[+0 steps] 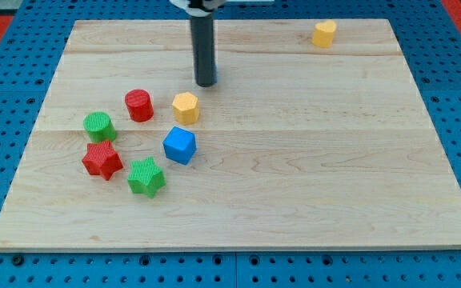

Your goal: Put the blue triangle at the bottom of yellow heart

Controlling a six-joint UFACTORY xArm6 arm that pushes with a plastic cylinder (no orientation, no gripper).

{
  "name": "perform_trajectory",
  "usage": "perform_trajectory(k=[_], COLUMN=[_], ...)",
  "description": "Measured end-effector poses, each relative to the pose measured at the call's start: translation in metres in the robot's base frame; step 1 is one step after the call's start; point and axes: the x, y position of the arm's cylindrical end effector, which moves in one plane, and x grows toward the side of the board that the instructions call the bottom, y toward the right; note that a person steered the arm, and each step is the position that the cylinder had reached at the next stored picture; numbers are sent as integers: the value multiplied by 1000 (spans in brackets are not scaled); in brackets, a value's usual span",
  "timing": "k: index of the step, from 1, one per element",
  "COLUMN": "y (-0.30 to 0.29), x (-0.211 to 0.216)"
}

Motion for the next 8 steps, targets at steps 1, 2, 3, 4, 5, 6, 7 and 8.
perform_trajectory(k=[1, 2, 3, 4, 5, 6, 7, 8], y=[1, 2, -24, 32, 112, 102, 53, 80], x=[-41, -70, -85, -117, -117, -117, -119, -99])
